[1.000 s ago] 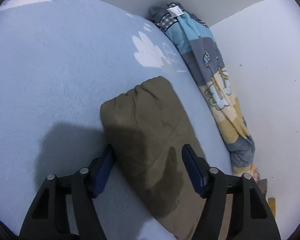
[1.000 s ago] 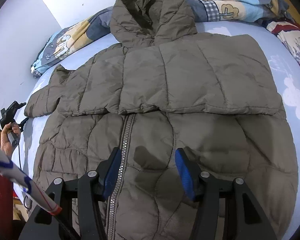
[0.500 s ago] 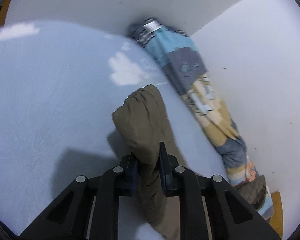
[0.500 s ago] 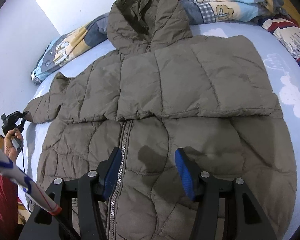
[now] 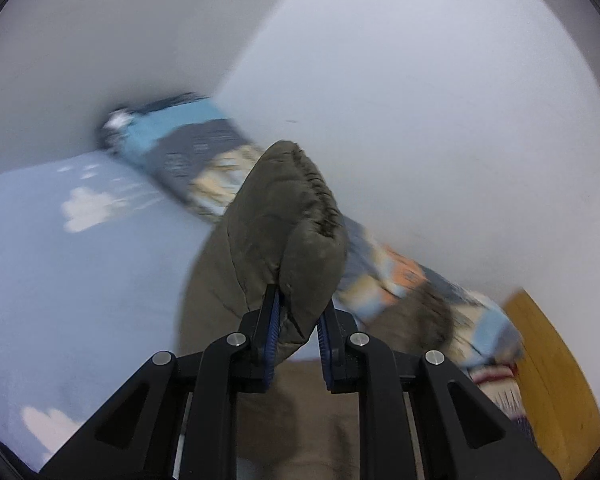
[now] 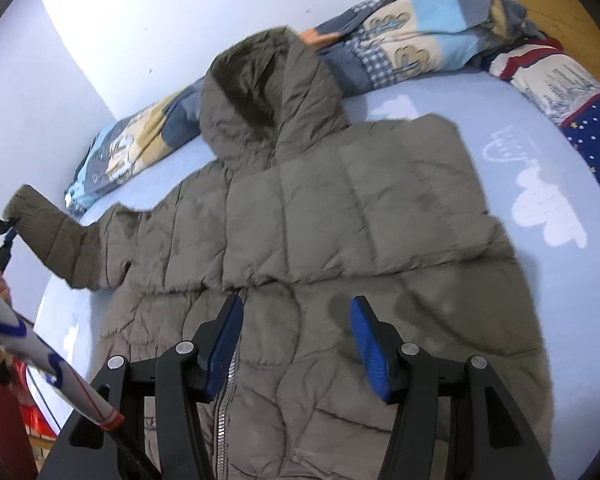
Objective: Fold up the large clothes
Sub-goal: 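Fold the held sleeve across the jacket body over the first sleeve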
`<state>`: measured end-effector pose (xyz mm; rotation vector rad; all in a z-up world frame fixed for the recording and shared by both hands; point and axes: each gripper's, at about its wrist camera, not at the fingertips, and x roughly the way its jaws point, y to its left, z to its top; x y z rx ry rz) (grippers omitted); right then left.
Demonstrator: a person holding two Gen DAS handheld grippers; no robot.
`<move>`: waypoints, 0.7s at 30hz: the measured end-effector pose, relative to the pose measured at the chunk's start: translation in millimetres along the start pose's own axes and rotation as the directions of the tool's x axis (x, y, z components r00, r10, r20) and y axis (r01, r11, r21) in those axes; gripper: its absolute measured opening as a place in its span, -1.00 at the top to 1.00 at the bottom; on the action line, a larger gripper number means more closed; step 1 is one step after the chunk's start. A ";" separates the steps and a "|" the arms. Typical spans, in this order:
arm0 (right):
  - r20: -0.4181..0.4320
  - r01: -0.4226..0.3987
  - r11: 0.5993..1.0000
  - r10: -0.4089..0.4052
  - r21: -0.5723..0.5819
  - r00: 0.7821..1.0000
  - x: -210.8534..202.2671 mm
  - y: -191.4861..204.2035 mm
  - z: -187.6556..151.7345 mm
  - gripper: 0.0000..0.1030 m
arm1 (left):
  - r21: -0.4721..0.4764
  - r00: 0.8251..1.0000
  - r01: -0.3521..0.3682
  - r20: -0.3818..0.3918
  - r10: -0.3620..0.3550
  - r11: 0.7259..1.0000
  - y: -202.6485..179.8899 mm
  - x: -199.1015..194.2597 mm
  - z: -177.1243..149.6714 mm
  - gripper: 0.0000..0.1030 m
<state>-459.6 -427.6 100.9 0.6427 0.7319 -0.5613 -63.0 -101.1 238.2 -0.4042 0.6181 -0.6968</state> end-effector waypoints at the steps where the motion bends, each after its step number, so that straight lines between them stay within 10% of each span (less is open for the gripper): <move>1: 0.013 0.000 1.000 0.000 0.015 1.000 -3.9 -4.9 2.6 -0.16 | 0.023 1.000 0.026 -0.009 -0.026 0.999 -19.3 0.0 -5.7 0.68; 7: 0.062 0.012 0.996 -0.018 0.094 0.998 -22.4 -33.3 9.8 -0.16 | 0.108 0.980 0.166 -0.130 -0.151 0.980 -130.5 18.5 -64.2 0.68; 12: 0.106 0.035 0.991 -0.049 0.129 0.993 -38.6 -51.7 15.0 -0.16 | 0.166 0.926 0.290 -0.295 -0.234 0.942 -209.5 41.6 -142.1 0.68; 21: 0.160 0.006 0.974 -0.043 0.226 0.986 -64.8 -82.7 21.2 -0.16 | 0.252 0.846 0.321 -0.509 -0.157 0.913 -279.0 83.3 -282.1 0.68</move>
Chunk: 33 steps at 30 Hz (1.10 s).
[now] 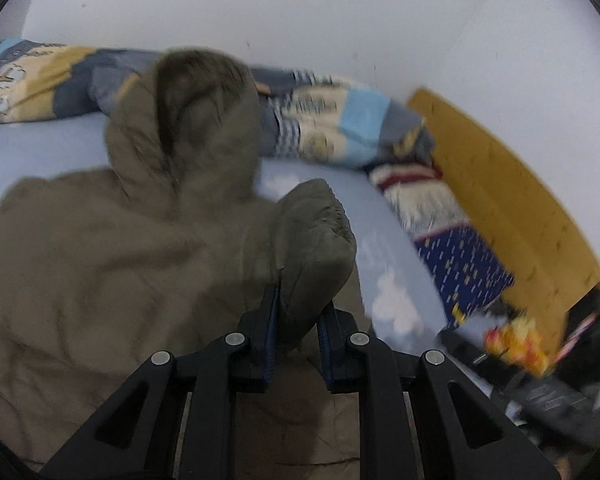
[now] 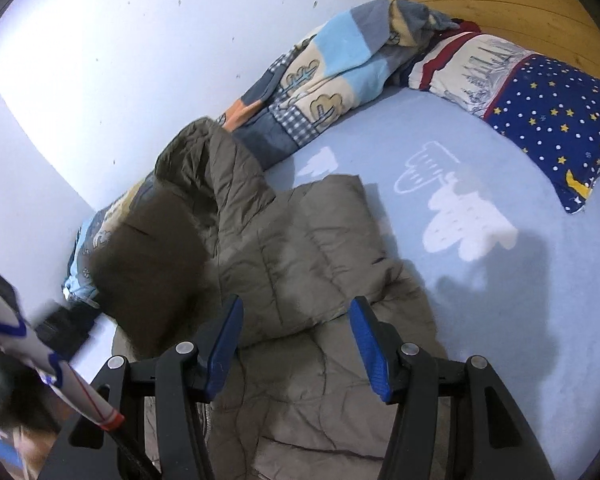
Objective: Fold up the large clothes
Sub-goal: 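Fold the held sleeve across the jacket body over the first sleeve, then open the left gripper to release the sleeve and withdraw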
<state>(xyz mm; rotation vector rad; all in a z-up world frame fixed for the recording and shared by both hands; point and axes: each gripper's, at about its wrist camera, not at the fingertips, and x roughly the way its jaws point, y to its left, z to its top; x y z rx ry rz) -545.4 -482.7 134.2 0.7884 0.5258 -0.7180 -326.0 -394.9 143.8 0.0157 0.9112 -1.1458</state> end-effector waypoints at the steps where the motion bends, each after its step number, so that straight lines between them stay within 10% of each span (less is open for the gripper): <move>1: 0.006 -0.001 1.000 0.001 0.010 1.000 -2.2 -2.7 1.8 -0.16 | 0.007 1.000 -0.012 -0.015 0.012 1.000 -1.8 9.5 -5.8 0.68; 6: -0.002 -0.017 0.999 0.017 0.046 1.000 -3.0 -12.1 4.2 -0.17 | 0.004 0.995 -0.039 -0.096 0.039 0.999 6.9 29.8 -24.0 0.50; 10: -0.027 -0.062 0.996 0.064 0.070 0.998 4.2 -12.8 5.2 -0.16 | 0.014 0.997 -0.024 -0.077 0.025 1.000 10.3 3.2 -26.2 -0.16; 16: -0.078 -0.144 0.982 0.154 0.120 0.985 24.9 -1.3 -2.4 -0.16 | 0.047 1.000 0.013 -0.024 -0.012 0.999 26.6 -58.2 -17.3 -0.18; 20: -0.132 -0.186 0.961 0.215 0.203 0.968 45.4 -4.3 -11.8 -0.17 | 0.074 0.994 -0.102 0.036 0.099 0.992 64.5 -98.8 -16.3 -0.36; 27: -0.244 -0.141 0.961 0.200 0.238 0.949 87.2 -0.5 -36.8 -0.18 | -0.144 0.942 -0.299 0.116 0.316 0.943 187.2 -118.6 -20.9 -0.37; 33: -0.294 -0.115 0.963 0.186 0.244 0.937 116.0 6.5 -50.2 -0.06 | -0.237 0.951 -0.291 0.031 0.307 0.927 230.4 -91.6 -15.1 -0.37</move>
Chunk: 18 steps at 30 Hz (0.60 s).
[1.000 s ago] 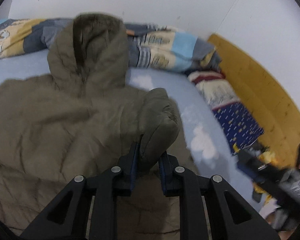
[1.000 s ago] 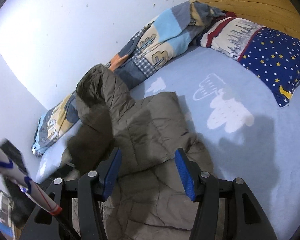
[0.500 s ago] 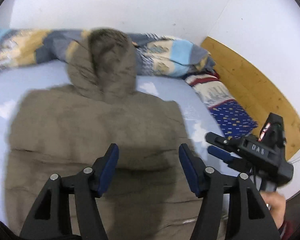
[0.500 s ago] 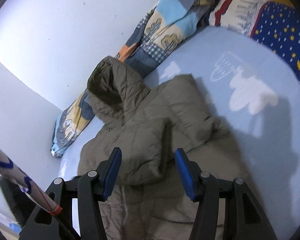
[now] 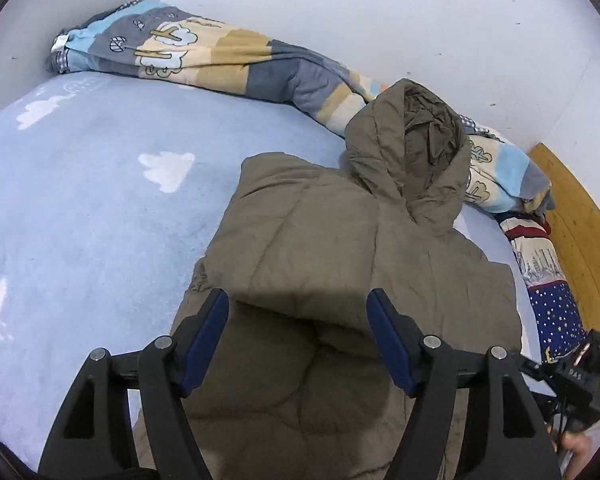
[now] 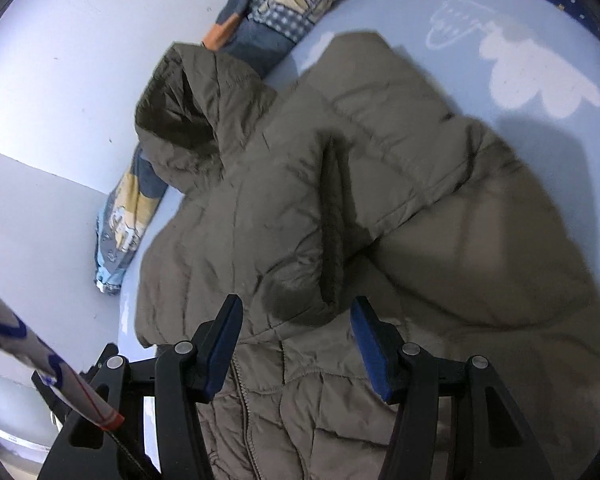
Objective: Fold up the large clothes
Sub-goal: 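Open the left gripper to release the sleeve and withdraw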
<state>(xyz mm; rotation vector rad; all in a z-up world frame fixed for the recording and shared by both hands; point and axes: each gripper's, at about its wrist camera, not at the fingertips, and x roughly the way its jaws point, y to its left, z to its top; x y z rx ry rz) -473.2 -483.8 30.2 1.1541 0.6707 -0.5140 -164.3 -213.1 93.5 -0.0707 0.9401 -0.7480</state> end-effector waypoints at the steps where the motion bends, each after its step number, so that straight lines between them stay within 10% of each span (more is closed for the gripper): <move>1: 0.001 -0.016 1.000 0.016 -0.001 1.000 5.2 1.7 -0.4 0.15 | 0.010 1.000 0.000 -0.001 0.000 1.000 -2.1 2.3 1.0 -0.37; 3: 0.036 0.024 0.999 -0.022 -0.036 0.999 5.4 8.2 1.0 0.54 | 0.031 1.000 -0.014 -0.005 0.014 0.999 -6.8 3.4 1.0 -0.37; 10: 0.294 0.261 0.942 -0.193 -0.210 0.936 -20.8 39.7 19.8 0.59 | 0.073 0.996 -0.078 -0.024 0.080 0.994 -2.9 14.5 -6.9 -0.37; 18: 0.197 0.332 0.926 -0.296 -0.180 0.934 11.8 14.8 28.8 0.54 | 0.090 0.981 -0.146 -0.118 0.156 0.985 3.7 39.1 -14.9 -0.38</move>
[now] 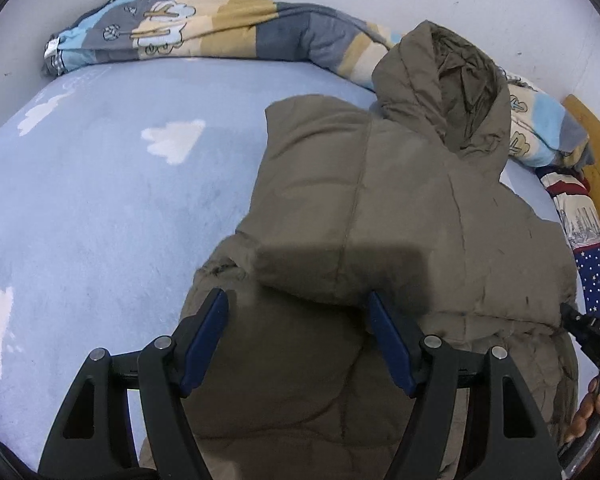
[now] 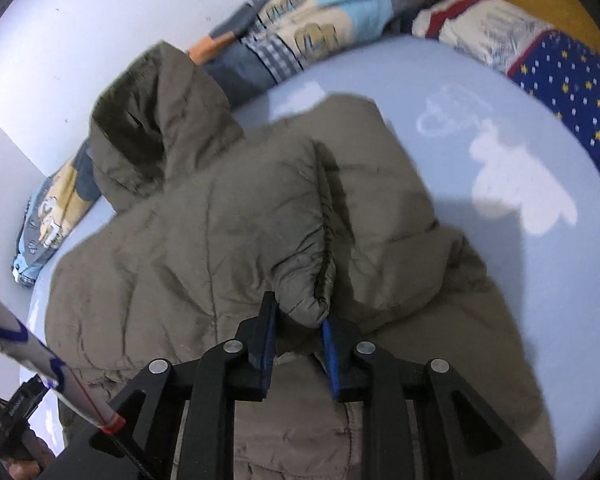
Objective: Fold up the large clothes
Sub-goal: 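Open the left gripper to release the sleeve and withdraw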
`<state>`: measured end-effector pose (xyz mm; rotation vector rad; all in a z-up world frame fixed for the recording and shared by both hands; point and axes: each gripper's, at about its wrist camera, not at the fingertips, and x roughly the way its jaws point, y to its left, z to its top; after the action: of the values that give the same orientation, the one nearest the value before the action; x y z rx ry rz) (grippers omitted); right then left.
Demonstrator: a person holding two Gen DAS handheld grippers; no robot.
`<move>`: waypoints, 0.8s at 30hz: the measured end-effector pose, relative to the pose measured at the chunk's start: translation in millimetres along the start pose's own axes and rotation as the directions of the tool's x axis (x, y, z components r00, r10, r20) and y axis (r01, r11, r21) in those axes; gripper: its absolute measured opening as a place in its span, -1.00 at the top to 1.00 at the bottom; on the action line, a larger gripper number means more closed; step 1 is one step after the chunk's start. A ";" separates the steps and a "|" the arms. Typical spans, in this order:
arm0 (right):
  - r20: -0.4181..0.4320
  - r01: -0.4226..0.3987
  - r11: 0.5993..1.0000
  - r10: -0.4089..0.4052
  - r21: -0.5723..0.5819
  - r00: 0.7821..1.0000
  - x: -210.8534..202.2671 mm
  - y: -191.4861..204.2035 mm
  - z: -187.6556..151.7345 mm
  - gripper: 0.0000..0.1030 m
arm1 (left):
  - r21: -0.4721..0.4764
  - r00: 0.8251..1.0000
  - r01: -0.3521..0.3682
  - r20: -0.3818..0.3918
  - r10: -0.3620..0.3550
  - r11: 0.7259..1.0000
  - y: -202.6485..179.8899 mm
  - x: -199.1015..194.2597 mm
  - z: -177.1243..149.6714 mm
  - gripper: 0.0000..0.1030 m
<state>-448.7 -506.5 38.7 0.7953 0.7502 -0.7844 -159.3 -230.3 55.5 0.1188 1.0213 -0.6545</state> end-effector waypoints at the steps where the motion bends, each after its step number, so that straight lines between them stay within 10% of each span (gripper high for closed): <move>1: -0.002 -0.005 1.000 0.005 0.005 1.000 -2.9 -0.8 1.4 0.53 | -0.005 1.000 -0.001 0.005 0.001 1.000 0.3 -2.1 0.3 -0.38; 11: 0.192 0.033 0.995 -0.013 -0.098 0.981 -59.7 18.3 1.5 0.24 | 0.055 0.995 -0.038 0.097 0.032 0.998 -12.5 -23.4 2.7 -0.40; 24: 0.021 -0.045 0.994 0.047 -0.096 0.999 -24.7 18.1 0.6 0.22 | 0.071 0.999 -0.004 0.039 0.001 0.997 -14.8 -26.1 5.4 -0.42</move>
<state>-445.8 -490.8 64.9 0.7138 0.7406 -0.7105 -172.6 -232.5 82.9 0.1688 0.9611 -0.6886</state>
